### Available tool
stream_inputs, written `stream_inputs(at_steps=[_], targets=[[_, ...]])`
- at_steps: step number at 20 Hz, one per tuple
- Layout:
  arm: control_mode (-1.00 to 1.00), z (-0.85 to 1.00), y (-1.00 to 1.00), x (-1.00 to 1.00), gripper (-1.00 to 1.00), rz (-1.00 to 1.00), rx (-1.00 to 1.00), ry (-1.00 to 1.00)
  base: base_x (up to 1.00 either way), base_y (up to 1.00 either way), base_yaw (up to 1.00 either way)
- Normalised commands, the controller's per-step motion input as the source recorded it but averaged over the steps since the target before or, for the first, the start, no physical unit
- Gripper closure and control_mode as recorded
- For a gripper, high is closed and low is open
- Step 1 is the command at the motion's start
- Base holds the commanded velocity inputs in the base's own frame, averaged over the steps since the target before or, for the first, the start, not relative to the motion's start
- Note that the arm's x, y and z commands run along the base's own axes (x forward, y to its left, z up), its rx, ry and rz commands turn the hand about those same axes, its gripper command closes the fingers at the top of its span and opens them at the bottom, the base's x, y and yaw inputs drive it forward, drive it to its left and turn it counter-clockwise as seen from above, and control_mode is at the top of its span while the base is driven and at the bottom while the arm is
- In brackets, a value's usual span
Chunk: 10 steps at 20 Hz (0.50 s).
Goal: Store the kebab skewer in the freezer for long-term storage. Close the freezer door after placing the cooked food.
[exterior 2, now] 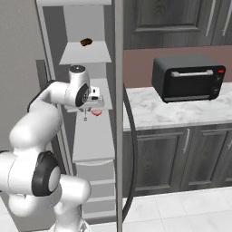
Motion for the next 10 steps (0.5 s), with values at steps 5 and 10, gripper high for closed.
stream_inputs(at_steps=[5,10], targets=[[-1.00,-0.33,0.00,0.45,1.00,0.00,0.00,-0.05,0.00,0.00,0.00],[-1.00,-0.21,0.02,0.46,1.00,0.00,0.00,-0.02,0.00,0.00,0.00]])
